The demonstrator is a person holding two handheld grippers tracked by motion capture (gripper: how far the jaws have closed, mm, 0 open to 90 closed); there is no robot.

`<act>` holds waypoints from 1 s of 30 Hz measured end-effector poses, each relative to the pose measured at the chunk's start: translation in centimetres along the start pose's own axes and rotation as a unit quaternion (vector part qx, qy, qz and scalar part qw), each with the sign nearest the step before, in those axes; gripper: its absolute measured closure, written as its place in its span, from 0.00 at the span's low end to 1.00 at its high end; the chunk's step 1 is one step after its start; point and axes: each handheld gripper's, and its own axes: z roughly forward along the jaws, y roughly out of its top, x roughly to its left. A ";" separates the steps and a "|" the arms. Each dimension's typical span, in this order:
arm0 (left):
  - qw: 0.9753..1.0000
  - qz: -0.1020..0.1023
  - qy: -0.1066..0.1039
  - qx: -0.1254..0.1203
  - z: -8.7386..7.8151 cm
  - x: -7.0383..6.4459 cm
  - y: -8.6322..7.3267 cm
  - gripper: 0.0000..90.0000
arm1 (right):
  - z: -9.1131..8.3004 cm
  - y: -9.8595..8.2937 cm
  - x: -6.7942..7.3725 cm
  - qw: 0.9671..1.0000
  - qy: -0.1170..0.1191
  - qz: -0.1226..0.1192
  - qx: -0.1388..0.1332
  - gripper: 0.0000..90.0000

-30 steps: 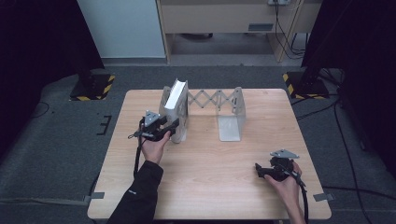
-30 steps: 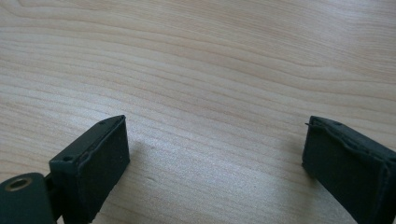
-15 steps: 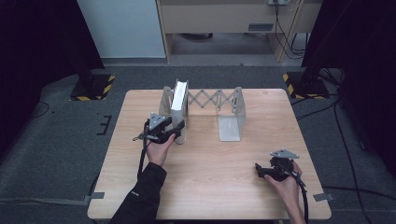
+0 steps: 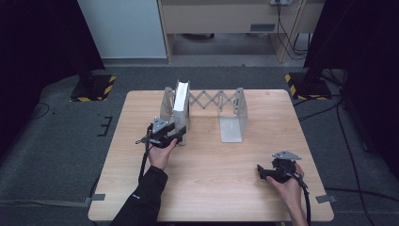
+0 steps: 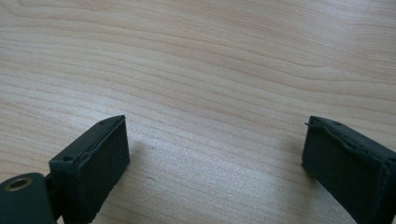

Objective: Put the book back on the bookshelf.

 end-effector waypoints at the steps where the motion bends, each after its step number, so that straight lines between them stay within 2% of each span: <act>1: 1.000 -0.003 -0.001 0.000 0.1 0.0 0.0 0.49 | 0.0 0.0 0.0 1.000 0.000 0.000 0.000 0.09; 4: 1.000 -0.015 -0.008 -0.004 0.4 -0.2 0.0 0.48 | 0.0 0.0 0.0 1.000 0.001 -0.001 0.001 0.09; 8: 1.000 -0.016 -0.004 -0.004 0.8 -0.5 0.1 0.48 | 0.0 0.0 0.0 1.000 0.001 -0.001 0.000 0.09; 13: 1.000 -0.014 -0.009 -0.005 0.6 -0.3 0.0 0.47 | 0.0 0.0 0.0 1.000 0.000 0.000 -0.001 0.09; 15: 1.000 -0.013 -0.014 -0.009 0.3 -0.3 0.1 0.46 | 0.0 0.0 0.0 1.000 0.000 0.000 0.000 0.09; 17: 1.000 -0.002 -0.013 -0.008 -0.3 -0.3 0.2 0.43 | 0.0 0.0 0.0 1.000 -0.001 0.000 -0.001 0.09; 22: 1.000 0.009 -0.018 -0.007 -2.5 0.0 -0.1 0.37 | 0.0 0.0 0.0 1.000 0.001 -0.001 0.001 0.09; 27: 0.999 0.023 -0.028 0.024 -4.1 -0.1 -1.5 0.32 | 0.0 0.0 0.0 1.000 0.001 -0.002 0.001 0.09; 30: 0.997 0.030 -0.039 0.056 -5.0 -0.1 -2.9 0.29 | 0.0 0.0 0.0 1.000 0.000 0.000 0.000 0.09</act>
